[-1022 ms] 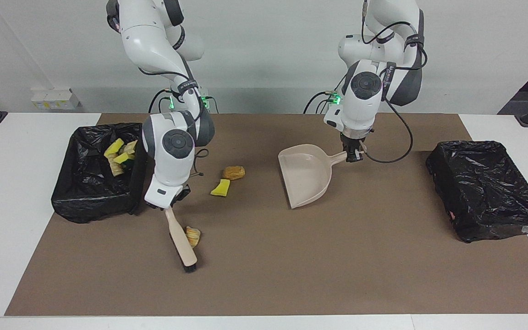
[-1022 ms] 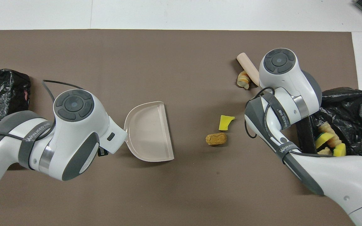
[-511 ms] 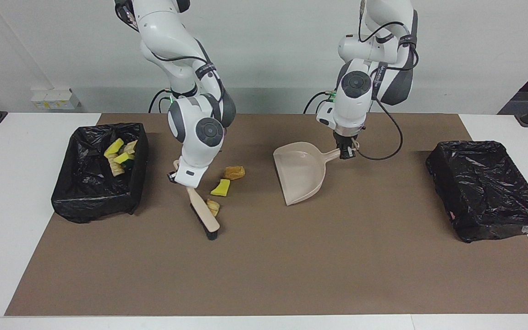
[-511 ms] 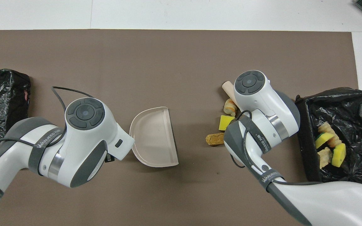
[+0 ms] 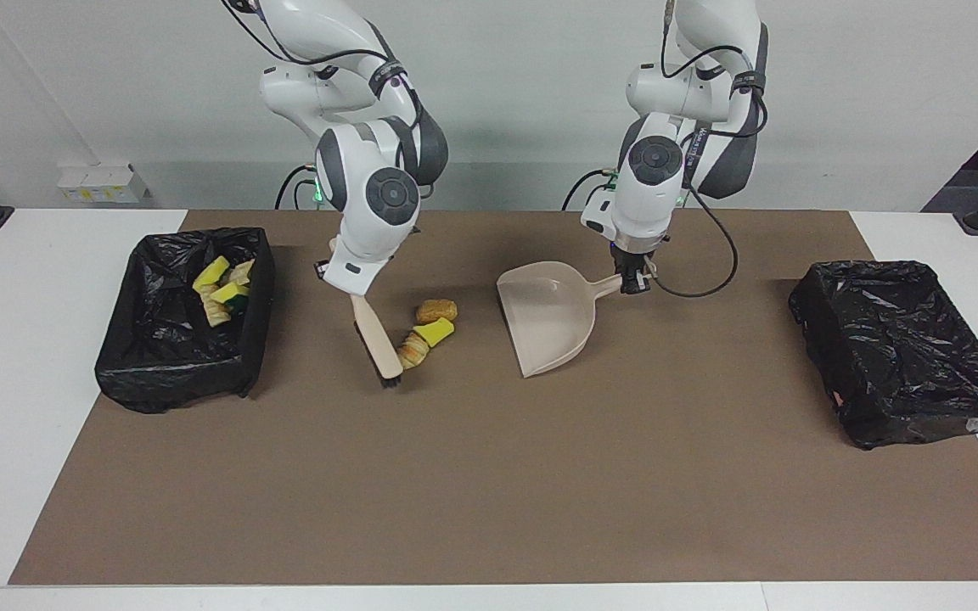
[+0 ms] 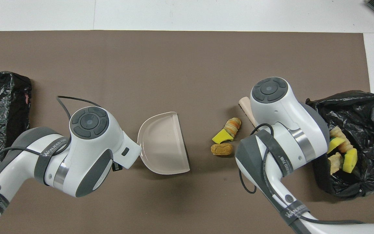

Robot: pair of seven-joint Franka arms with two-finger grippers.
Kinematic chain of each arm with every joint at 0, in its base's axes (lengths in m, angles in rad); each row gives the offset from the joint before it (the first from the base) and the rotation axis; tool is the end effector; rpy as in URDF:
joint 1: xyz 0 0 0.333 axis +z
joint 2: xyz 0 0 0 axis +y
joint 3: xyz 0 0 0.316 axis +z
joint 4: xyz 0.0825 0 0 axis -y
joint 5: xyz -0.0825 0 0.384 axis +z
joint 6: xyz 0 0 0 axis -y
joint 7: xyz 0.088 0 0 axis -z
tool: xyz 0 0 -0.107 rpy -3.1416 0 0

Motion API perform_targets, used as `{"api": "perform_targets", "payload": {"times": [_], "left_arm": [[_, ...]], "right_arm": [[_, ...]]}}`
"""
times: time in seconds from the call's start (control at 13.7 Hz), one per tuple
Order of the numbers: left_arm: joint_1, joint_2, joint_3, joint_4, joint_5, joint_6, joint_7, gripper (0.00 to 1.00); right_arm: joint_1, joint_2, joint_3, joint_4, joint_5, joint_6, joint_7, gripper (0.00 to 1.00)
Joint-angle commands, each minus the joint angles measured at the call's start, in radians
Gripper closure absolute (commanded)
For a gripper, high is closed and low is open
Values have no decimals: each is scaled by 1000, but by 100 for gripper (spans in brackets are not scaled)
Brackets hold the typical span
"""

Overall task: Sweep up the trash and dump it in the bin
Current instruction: 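Sweep the remaining pieces into the dustpan held by the left gripper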

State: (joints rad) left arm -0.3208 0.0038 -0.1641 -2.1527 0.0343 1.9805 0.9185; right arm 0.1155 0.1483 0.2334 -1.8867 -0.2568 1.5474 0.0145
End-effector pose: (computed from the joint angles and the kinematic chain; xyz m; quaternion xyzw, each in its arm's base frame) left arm 0.4586 -0.2391 0.3845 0.7554 -0.6492 -0.0890 0.0045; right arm 0.5158 0.1542 0.4038 0.9464 0.1908 -0.2137 0.1493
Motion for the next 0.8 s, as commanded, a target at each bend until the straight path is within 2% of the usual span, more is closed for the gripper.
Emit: {"api": "perform_targets", "payload": {"times": [0.0, 0.15, 0.29, 0.58, 0.73], "left_arm": [[-17, -35, 11, -70, -22, 78, 13, 100], [-35, -36, 12, -94, -24, 147, 0, 100], [-37, -41, 12, -108, -22, 158, -12, 100], [-35, -67, 12, -151, -24, 181, -27, 100], [-37, -67, 11, -151, -24, 181, -36, 100]], "right_arm": [[-34, -44, 4, -84, 63, 17, 111, 100], [-30, -105, 6, -203, 132, 89, 250, 100], [47, -138, 6, -306, 156, 189, 393, 100], [167, -24, 6, -276, 261, 331, 563, 100], [231, 5, 7, -198, 309, 318, 604, 100]]}}
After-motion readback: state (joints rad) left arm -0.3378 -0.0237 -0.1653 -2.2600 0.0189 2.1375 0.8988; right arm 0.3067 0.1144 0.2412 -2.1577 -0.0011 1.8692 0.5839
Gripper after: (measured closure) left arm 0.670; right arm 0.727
